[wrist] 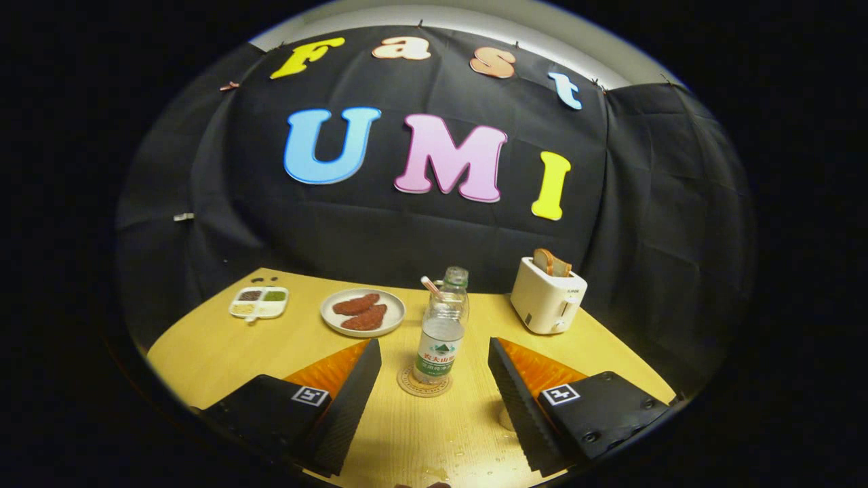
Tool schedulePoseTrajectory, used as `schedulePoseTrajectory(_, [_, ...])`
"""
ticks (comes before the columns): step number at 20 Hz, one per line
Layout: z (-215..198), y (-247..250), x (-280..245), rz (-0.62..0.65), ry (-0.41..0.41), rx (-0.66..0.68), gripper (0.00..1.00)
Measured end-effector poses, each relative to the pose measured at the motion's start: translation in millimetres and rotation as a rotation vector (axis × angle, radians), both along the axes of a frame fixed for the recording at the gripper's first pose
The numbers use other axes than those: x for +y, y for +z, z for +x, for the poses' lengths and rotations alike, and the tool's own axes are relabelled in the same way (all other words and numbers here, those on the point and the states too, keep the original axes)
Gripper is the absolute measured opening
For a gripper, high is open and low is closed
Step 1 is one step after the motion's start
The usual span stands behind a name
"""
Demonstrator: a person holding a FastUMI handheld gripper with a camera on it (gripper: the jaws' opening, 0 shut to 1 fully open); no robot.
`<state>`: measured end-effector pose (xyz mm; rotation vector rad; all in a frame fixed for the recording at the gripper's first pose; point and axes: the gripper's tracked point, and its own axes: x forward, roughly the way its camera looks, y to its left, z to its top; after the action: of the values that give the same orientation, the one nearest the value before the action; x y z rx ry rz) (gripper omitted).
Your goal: Take the bottle from table, then pour the juice into the cup, finally place the bottle on the coaster
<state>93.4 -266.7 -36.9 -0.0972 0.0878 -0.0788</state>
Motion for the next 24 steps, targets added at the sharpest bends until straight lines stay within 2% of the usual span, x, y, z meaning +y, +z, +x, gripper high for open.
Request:
schedulePoseTrajectory(2, [-34,28,20,0.012,0.069,-0.038,0.97])
schedulePoseTrajectory(7, [-103,70,73,0.050,0.175,-0.074,0.97])
schedulePoseTrajectory(11, [-145,66,80,0.016,0.194,-0.070,0.97])
schedulePoseTrajectory(17, [-171,57,74,0.012,0.217,-0.066,0.97])
schedulePoseTrajectory(19, [-171,60,68,0.019,0.219,-0.063,0.97])
schedulePoseTrajectory(24, [-163,66,62,-0.018,0.285,-0.063,0.97])
